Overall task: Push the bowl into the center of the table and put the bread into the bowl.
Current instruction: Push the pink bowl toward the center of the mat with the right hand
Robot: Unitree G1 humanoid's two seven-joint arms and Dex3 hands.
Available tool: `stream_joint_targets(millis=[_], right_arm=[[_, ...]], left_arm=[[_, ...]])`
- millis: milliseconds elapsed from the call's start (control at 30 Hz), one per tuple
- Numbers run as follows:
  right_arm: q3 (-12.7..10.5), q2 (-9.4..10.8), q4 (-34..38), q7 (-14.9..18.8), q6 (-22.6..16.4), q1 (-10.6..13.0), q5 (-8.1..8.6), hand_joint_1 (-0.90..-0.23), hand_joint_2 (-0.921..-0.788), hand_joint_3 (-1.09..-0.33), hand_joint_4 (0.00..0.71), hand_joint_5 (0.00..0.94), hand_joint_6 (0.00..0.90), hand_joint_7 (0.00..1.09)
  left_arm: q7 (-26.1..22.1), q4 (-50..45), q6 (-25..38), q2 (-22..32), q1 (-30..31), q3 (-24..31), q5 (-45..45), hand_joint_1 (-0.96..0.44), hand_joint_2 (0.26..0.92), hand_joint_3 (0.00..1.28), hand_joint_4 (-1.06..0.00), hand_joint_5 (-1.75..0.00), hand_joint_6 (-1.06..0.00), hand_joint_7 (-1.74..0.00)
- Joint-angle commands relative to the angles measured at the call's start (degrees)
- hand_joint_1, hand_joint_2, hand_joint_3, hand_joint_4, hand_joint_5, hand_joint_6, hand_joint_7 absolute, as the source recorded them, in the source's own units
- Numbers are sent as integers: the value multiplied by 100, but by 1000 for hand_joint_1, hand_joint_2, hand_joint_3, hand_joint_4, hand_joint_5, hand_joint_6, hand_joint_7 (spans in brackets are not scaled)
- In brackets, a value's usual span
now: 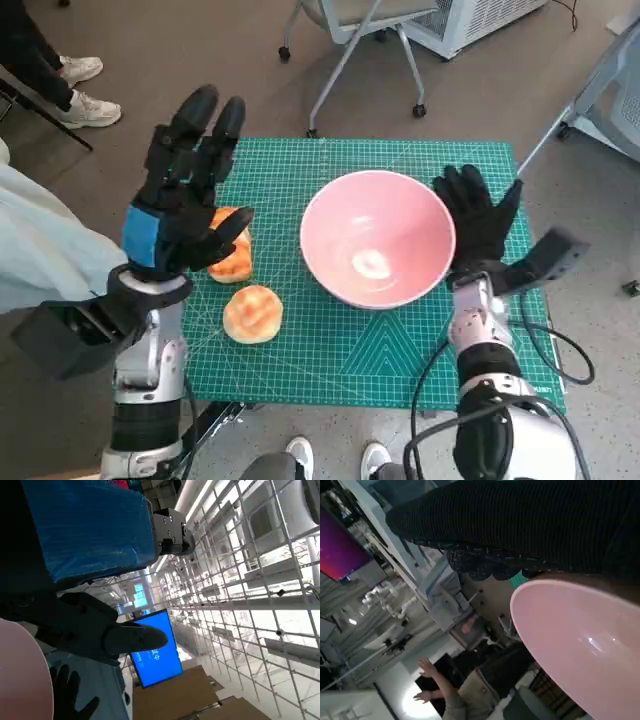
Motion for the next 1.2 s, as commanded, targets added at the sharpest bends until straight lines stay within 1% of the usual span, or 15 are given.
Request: stream_joint_targets(millis=[33, 200, 267, 433, 500, 567, 633, 667, 733, 800, 867, 967, 1067, 1200], right_arm=[[28, 123, 100, 5, 117, -12, -34, -570, -921, -753, 112, 2, 199, 143], [54, 168, 97, 17, 127, -43, -60, -573, -921, -775, 102, 0, 185, 127], [68, 173, 93, 27, 123, -43, -70, -575, -921, -771, 100, 0, 185, 124], [153, 99, 67, 66, 59, -43, -131, -591, -921, -748, 99, 1, 191, 118], [235, 28, 35, 79, -29, -59, -203, -596, -921, -738, 100, 1, 196, 117], [347, -37, -10, 83, -182, -69, -319, -596, -921, -741, 99, 1, 197, 115], [487, -89, -70, 99, -420, -61, -478, -596, -921, -744, 101, 2, 199, 114], [522, -100, -82, 105, -481, -56, -509, -596, -921, -745, 103, 3, 200, 113], [651, -145, -138, 166, -710, -42, -628, -600, -921, -747, 104, 3, 202, 113], [769, -199, -219, 297, -981, -26, -726, -605, -921, -747, 104, 3, 203, 112], [901, -262, -370, 536, -1353, -1, -796, -613, -921, -749, 105, 3, 205, 112], [1049, -305, -595, 803, -1802, 48, -850, -629, -921, -746, 117, 8, 208, 114], [1181, -303, -944, 1073, -2135, 120, -801, -643, -921, -741, 135, 15, 211, 117], [1372, -280, -1572, 1366, -2420, 294, -709, -652, -921, -732, 152, 20, 216, 123]], left_arm=[[46, -93, -50, 54, 97, 42, 91, -443, 921, 360, -152, -8, -9, -401], [95, -89, -96, 60, 122, 48, 153, -442, 921, 359, -153, -8, -12, -397], [92, -87, -110, 53, 135, 48, 153, -442, 921, 359, -153, -8, -13, -395], [103, -117, -118, 35, 177, 39, 149, -444, 921, 358, -154, -7, -15, -391], [103, -121, -117, 32, 187, 40, 132, -445, 921, 358, -154, -6, -16, -388], [113, -117, -122, 25, 191, 40, 130, -446, 921, 358, -153, -6, -16, -386], [120, -103, -130, 15, 185, 37, 133, -447, 921, 358, -153, -5, -17, -385], [123, -110, -130, 12, 189, 34, 134, -447, 921, 358, -153, -5, -18, -384], [126, -92, -131, -3, 177, 21, 133, -447, 921, 359, -153, -5, -18, -383], [141, -72, -123, -30, 155, -3, 145, -447, 921, 359, -153, -5, -19, -382], [158, -48, -106, -74, 120, -47, 164, -446, 921, 360, -154, -4, -20, -380], [158, -27, -84, -115, 79, -89, 158, -444, 921, 363, -154, -4, -20, -380], [141, 12, -53, -144, 12, -108, 104, -443, 921, 365, -153, -3, -15, -377], [122, 58, -17, -204, -91, -139, 44, -441, 921, 367, -154, -3, -18, -379]])
